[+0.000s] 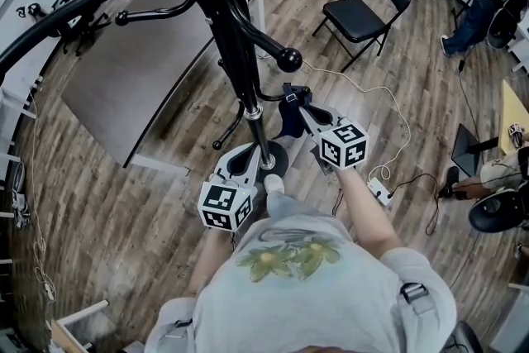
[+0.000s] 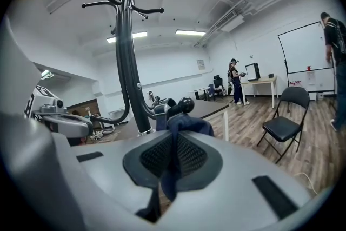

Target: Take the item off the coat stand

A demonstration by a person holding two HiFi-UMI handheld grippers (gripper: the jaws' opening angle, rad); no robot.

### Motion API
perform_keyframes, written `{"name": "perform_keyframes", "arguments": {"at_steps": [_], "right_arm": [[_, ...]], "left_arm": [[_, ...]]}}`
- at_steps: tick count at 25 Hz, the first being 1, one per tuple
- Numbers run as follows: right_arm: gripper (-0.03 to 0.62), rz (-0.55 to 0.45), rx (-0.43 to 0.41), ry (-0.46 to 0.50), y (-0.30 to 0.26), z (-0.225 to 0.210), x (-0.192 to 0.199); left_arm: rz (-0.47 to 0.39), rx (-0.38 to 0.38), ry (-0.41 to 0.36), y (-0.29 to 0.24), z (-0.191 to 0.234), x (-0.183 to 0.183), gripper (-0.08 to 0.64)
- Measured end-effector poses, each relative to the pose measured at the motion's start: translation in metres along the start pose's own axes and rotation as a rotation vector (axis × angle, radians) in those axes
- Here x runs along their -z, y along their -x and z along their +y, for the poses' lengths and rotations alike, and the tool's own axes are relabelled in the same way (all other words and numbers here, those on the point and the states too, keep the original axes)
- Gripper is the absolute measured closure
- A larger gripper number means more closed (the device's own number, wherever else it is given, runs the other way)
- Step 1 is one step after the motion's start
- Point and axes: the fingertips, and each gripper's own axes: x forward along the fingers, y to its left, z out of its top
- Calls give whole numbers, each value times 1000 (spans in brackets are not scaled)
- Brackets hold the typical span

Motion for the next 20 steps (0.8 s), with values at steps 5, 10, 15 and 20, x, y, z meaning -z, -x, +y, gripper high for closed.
{"name": "perform_keyframes", "arguments": {"at_steps": [5,10,15,20], "right_arm": [[581,-8,15,-11,4,-5,-2],[581,-17,40,-34,12,-13,-3],[581,-34,49,-35,19,-16,-7],[581,-43,55,-32,25,-18,-9]], "left_arm": [[5,3,-3,-1,-2,1,545],[9,6,-2,0,-6,3,545],[15,8,-3,-1,-8,7,545],[18,13,-8,-1,-12,7,545]]}}
